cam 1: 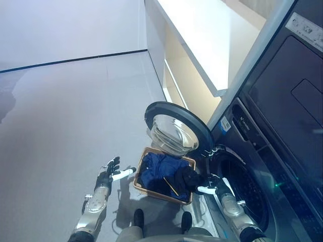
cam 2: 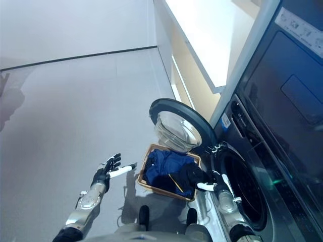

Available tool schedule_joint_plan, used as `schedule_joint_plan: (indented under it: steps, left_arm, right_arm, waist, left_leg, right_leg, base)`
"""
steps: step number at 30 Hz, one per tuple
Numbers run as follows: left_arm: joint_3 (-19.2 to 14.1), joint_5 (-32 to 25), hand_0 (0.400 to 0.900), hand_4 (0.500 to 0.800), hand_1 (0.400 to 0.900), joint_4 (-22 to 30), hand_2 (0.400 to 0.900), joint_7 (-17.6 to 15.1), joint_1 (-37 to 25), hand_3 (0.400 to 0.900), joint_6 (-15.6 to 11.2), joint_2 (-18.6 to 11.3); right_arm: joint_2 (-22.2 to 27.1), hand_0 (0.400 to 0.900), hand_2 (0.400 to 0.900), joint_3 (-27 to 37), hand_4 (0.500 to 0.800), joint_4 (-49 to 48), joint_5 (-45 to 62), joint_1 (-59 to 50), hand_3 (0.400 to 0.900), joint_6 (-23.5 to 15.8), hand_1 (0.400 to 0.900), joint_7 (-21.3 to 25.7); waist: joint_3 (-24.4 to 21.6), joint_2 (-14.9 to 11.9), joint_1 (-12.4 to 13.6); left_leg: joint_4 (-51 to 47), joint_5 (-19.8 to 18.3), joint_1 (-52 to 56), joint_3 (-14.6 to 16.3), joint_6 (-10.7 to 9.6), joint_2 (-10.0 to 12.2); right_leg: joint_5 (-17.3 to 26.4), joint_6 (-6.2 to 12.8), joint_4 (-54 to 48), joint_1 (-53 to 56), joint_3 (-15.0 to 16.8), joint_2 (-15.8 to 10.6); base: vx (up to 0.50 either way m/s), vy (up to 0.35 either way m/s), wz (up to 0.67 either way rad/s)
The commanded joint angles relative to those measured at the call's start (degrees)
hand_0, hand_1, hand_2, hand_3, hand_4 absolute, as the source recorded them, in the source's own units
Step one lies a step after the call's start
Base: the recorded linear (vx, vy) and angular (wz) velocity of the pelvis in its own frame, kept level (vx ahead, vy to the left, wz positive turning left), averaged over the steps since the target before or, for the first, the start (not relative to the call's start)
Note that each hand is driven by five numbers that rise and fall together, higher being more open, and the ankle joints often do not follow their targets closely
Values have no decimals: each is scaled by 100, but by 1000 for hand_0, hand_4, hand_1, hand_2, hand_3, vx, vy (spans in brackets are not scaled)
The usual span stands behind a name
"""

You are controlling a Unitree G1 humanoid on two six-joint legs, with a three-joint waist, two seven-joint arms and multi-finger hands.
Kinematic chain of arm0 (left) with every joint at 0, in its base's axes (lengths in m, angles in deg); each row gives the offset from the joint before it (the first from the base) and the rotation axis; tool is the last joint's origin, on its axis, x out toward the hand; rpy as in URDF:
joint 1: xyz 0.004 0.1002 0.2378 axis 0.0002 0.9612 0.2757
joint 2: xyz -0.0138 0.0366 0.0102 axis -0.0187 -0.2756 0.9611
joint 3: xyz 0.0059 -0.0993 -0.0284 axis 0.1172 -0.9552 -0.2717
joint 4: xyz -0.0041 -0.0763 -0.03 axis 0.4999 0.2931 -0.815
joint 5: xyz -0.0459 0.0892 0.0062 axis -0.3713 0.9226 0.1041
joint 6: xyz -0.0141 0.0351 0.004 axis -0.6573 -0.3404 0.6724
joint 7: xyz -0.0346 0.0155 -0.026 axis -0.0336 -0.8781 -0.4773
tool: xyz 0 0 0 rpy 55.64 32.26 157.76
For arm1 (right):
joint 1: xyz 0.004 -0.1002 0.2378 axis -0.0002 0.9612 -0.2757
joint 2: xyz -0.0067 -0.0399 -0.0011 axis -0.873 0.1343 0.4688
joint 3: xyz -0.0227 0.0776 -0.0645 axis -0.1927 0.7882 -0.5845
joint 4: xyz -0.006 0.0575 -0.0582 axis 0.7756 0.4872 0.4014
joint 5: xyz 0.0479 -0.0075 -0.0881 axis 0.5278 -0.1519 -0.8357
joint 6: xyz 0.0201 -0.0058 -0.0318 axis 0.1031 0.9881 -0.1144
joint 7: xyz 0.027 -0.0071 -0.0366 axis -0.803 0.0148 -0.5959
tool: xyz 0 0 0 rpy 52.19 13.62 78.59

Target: Put the clothes in the basket into the washing machine.

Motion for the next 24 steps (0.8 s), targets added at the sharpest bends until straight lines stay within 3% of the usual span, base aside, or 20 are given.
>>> schedule_joint_plan:
  steps: [1, 18, 24]
  left_arm:
    - [41, 5, 900, 800, 900, 163, 900, 44, -285, 900, -359, -268]
    - [35, -29, 900, 800, 900, 232, 900, 10, -346, 900, -343, -241]
    - [96, -287, 900, 800, 900, 443, 900, -125, -570, 900, -451, -276]
  right_arm:
    - [96, 900, 900, -28, 800, -70, 43, -279, 900, -195, 900, 97]
    - [208, 900, 900, 25, 800, -204, -12, -354, 900, -152, 900, 122]
    - [457, 900, 900, -263, 800, -385, -490, -797, 900, -115, 900, 230]
  waist:
    - [-120, -372, 58]
    - [45, -377, 48]
    - [466, -330, 83]
  left_leg:
    - [397, -815, -157, -299, 113, -38]
    - [526, -844, -321, -331, 106, -47]
    - [849, -828, -847, -389, 112, -145]
  right_leg:
    - [110, 329, 354, -536, 86, -509]
    - [60, 337, 416, -629, 70, -534]
    - [110, 332, 589, -1048, 124, -612]
  base:
    - [0, 0, 0]
    - [3, 0, 1]
    - [-107, 8, 5]
